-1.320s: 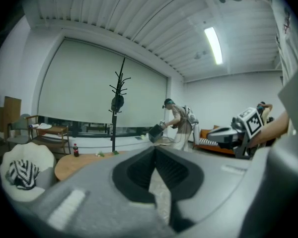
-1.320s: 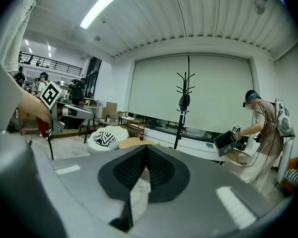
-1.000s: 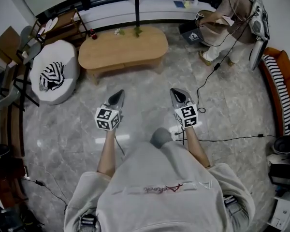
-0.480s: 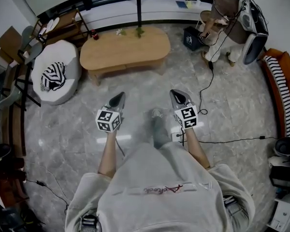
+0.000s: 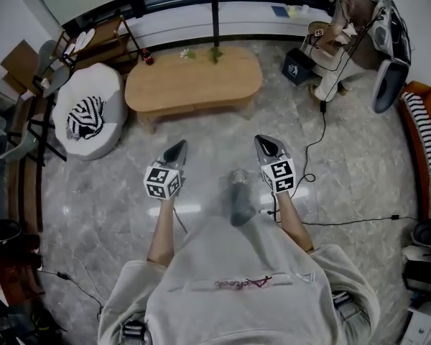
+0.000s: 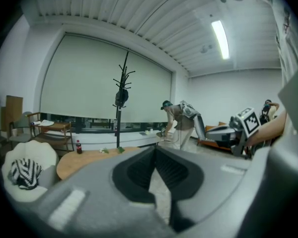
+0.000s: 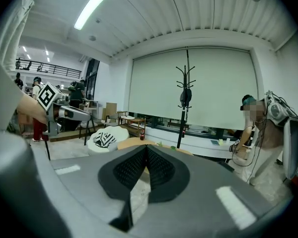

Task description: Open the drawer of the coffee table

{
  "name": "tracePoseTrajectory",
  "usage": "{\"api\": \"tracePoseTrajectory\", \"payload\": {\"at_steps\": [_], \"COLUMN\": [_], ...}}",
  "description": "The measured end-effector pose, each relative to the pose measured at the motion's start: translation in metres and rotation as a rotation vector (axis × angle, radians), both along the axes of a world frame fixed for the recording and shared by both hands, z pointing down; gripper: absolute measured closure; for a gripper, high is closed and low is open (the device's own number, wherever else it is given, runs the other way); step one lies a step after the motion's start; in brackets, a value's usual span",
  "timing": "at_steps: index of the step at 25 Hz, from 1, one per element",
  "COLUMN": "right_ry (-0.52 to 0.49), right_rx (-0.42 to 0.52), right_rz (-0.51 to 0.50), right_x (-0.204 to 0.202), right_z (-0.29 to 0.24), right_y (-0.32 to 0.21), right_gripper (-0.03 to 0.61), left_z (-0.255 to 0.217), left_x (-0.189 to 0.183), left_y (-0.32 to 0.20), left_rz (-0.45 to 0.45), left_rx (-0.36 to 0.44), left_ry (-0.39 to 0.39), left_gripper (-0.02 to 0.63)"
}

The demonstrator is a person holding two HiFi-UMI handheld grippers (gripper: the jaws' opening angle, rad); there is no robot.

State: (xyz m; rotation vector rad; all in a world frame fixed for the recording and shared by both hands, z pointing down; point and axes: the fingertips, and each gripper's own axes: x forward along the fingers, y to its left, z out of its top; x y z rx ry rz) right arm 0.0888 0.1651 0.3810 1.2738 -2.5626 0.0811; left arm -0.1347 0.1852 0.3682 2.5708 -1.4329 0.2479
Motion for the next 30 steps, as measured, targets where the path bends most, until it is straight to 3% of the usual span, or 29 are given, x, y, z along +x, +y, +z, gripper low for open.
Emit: {"api": "tracePoseTrajectory", "payload": {"at_steps": [11,30], "right_ry": [0.004,-0.013], "right_rx": [0.007,0.004], "right_rz": [-0.053,-0.091], "right_x": [-0.003,0.054], "right_z": [-0.017,-0.022], "right_y": [-0.118,-0.284], "right_gripper": [0.575,0.575], "left_z": [-0.009,-0.018], "left_x": [-0.003,0.063], "left_y": [-0.104,-0.26], "left_rz": [-0.055,-0.052], "left_rx": [-0.017,-0.027], "left_ry": [0.005,-0.04], "left_gripper": [0.618,0.618]}}
